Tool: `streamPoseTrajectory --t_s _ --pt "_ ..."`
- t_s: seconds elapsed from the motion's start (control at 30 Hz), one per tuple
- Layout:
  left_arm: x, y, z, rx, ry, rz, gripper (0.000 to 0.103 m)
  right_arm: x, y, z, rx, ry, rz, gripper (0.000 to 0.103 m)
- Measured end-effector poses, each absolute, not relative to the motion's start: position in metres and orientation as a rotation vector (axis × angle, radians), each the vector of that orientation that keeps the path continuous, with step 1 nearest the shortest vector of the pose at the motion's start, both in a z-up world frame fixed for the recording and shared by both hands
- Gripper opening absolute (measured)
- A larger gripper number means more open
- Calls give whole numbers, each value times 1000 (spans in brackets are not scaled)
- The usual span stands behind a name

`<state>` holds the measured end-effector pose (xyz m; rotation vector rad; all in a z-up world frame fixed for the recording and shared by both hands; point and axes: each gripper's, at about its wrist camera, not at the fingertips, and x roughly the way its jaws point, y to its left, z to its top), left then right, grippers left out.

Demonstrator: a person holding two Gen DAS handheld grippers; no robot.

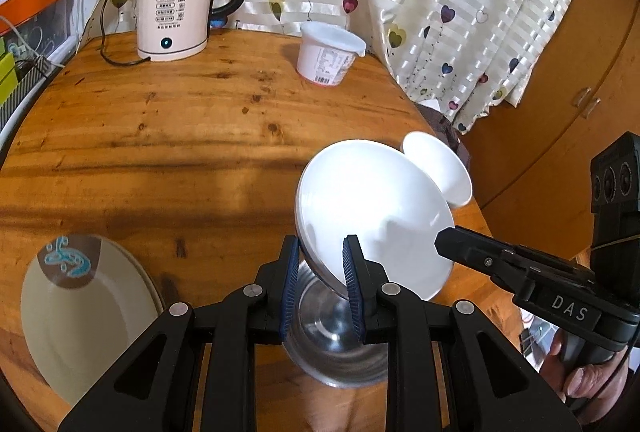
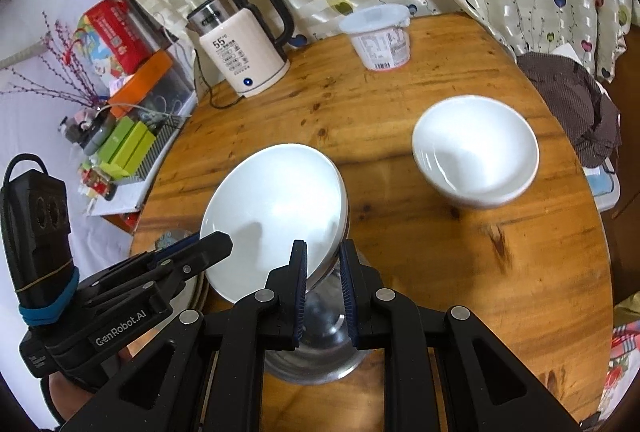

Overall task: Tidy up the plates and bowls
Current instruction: 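Lower the white bowl stack into the steel bowl with both tools, then settle the bowls in the steel bowl and open both tools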

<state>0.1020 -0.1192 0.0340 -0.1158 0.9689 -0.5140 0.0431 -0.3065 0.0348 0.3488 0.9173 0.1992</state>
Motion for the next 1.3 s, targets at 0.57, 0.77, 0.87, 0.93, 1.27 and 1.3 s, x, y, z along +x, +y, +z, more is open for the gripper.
streamPoseTrajectory --t_s 0.57,0.77,0.87,0.93,1.27,1.3 --pt "79 -115 14 -110 1026 -508 24 22 -301 14 345 979 199 17" --pt "75 -116 8 -104 1046 -509 24 21 -301 7 349 1001 196 17" --pt "74 -116 5 -102 1056 -507 24 21 -302 3 348 1012 198 16" --pt "74 -116 3 -103 1063 -506 24 21 -301 2 347 1017 199 16" --pt "73 -118 -4 -98 1087 -510 24 20 -302 -4 347 1033 198 17" --pt "73 -119 -3 -98 1087 -512 24 20 -302 -4 347 1034 197 18"
